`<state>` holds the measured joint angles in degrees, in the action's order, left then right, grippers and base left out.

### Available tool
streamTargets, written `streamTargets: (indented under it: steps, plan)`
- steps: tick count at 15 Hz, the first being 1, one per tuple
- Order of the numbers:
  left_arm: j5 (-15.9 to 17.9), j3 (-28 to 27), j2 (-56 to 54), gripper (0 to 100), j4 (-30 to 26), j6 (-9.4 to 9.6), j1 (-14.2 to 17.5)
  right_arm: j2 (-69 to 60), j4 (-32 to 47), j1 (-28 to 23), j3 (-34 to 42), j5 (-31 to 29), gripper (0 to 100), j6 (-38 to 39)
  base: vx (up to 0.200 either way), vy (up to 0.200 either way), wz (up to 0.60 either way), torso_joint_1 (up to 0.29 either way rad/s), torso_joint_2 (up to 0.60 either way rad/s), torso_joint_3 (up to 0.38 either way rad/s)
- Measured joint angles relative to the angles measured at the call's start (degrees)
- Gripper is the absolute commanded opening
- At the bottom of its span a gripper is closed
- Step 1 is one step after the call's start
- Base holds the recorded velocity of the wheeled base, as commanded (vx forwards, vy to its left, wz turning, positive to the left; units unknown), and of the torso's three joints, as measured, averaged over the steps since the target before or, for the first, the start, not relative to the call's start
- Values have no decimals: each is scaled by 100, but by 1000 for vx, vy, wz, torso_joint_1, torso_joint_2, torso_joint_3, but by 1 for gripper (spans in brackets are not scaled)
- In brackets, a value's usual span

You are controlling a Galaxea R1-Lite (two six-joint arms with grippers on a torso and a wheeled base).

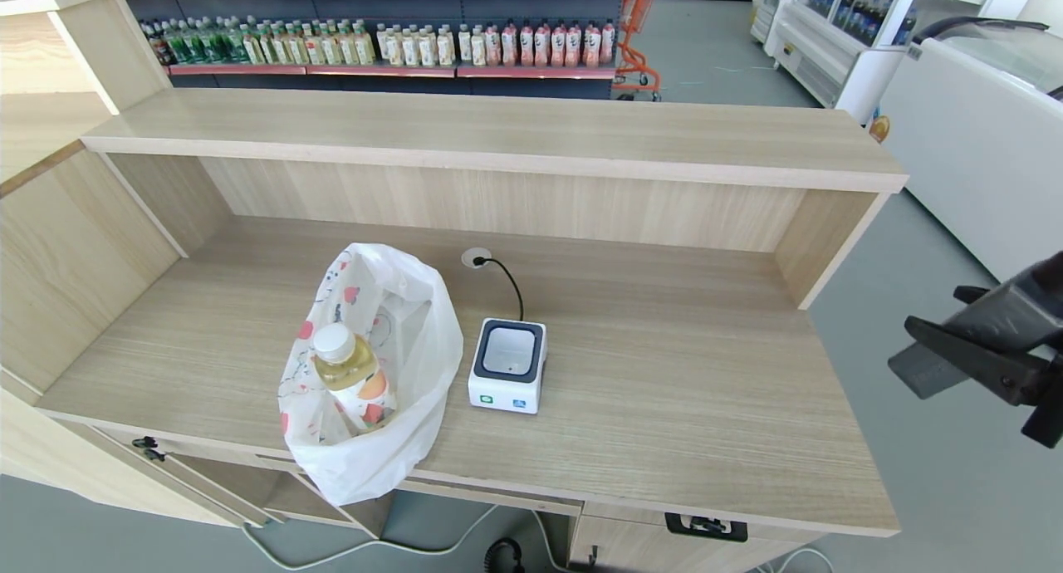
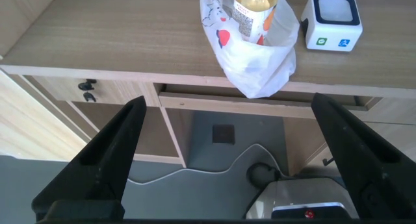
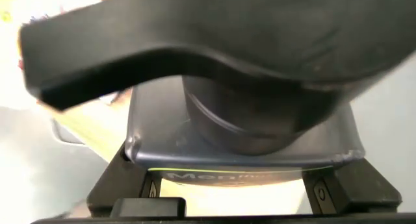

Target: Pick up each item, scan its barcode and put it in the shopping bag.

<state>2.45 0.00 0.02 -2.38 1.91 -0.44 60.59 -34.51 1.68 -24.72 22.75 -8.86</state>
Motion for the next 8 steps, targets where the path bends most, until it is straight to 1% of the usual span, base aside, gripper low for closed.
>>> streamTargets:
  steps: [2,3,6,7,8]
  plan:
    - [0,0,0,100,0,2,0,46,361,200,-30,-266,0,189,0,0,0,0,0,0]
    - [0,0,0,100,2,0,0,93,473,390,-41,-568,0,402,0,0,0,0,0,0]
    - [1,0,0,100,0,2,0,432,545,1220,-278,-1788,0,1504,0,0,0,0,0,0]
    - [1,0,0,100,0,0,0,597,556,1438,-411,-2072,0,1751,0,0,0,0,0,0]
    - [1,0,0,100,0,2,0,757,562,1562,-527,-2197,0,1832,0,0,0,0,0,0]
